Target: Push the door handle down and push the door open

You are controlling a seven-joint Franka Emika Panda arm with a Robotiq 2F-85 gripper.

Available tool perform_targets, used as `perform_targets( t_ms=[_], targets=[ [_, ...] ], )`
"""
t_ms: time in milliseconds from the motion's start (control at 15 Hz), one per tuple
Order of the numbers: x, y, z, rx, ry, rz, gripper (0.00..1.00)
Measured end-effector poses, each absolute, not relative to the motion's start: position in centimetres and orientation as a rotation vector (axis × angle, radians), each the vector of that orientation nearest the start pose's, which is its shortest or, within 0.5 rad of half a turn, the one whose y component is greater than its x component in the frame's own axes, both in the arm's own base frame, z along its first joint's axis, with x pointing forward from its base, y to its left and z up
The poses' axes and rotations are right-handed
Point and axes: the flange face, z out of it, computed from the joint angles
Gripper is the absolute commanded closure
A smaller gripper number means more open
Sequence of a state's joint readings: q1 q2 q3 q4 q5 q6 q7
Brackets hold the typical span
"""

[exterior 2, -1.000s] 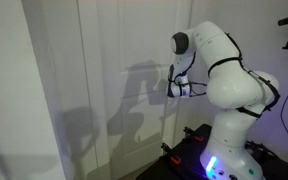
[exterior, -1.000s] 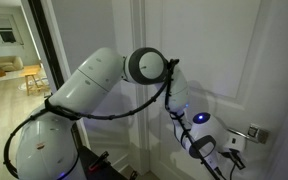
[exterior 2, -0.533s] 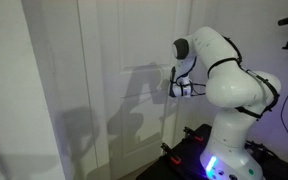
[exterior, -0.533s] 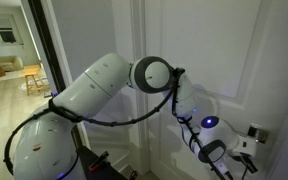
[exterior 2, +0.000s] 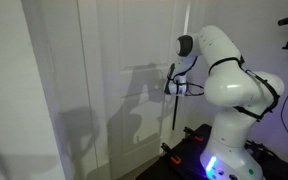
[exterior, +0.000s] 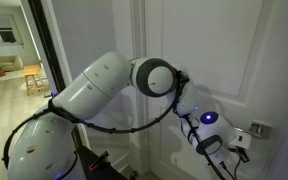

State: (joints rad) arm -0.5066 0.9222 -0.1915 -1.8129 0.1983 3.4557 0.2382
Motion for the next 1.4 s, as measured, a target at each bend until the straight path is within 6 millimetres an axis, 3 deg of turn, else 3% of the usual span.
perform_targets(
  t_ms=[867,1400],
  targets=[
    [54.4,-41.9,14.8,-2.701,1.514,-1.222,1.00],
    [57.5,-40.0,18.8,-2.640,1.450,-1.289,1.00]
  ],
)
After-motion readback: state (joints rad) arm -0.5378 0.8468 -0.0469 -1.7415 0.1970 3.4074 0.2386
